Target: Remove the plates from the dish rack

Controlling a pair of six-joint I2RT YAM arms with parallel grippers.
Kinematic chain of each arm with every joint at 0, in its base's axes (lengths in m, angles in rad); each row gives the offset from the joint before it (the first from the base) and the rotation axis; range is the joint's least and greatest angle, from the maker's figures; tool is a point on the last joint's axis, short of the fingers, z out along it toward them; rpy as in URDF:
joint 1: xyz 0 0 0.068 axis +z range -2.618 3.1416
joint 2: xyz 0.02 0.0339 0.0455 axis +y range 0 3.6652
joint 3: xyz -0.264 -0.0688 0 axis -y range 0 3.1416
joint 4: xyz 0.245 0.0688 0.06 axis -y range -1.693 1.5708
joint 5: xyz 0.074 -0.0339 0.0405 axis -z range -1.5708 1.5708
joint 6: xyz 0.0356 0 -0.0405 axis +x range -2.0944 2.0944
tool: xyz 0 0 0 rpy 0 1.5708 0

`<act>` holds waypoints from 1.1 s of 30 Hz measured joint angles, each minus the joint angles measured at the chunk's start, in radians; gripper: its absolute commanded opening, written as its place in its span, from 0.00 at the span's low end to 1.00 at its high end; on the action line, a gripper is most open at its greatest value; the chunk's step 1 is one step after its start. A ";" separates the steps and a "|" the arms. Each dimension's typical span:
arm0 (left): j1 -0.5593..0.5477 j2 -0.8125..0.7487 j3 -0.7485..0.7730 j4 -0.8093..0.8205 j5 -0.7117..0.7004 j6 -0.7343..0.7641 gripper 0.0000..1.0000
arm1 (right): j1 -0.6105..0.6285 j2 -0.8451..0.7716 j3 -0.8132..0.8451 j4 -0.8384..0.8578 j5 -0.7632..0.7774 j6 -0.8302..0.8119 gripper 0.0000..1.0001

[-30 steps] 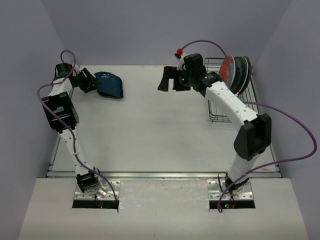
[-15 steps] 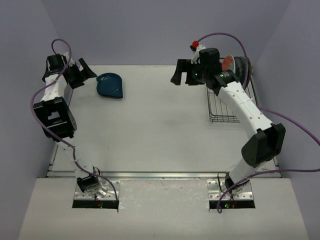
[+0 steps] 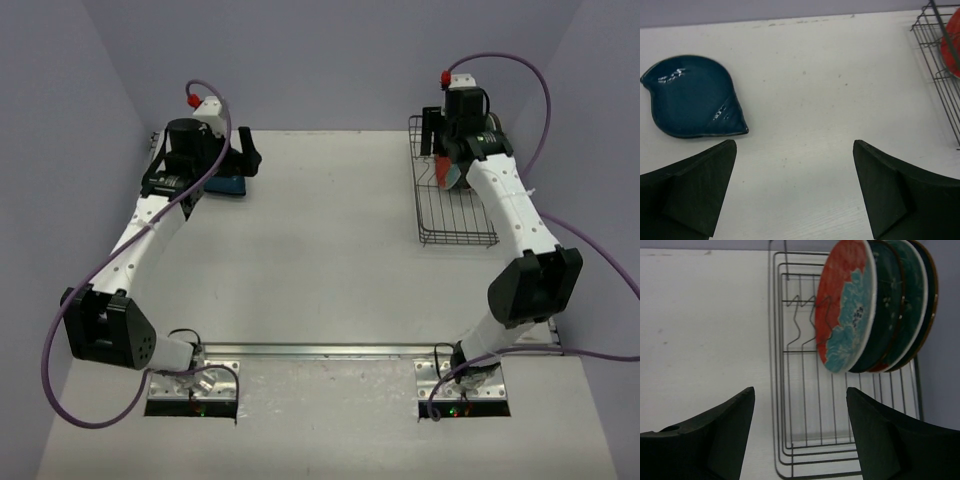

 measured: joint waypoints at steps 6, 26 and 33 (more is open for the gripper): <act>-0.056 -0.034 -0.018 0.044 -0.061 0.024 1.00 | -0.114 0.184 0.134 0.003 0.066 -0.050 0.68; -0.069 -0.034 -0.070 0.047 -0.068 0.023 1.00 | -0.178 0.456 0.276 0.019 0.033 -0.099 0.12; -0.069 -0.034 -0.070 0.047 -0.052 0.023 1.00 | -0.185 0.446 0.256 0.056 0.047 -0.110 0.00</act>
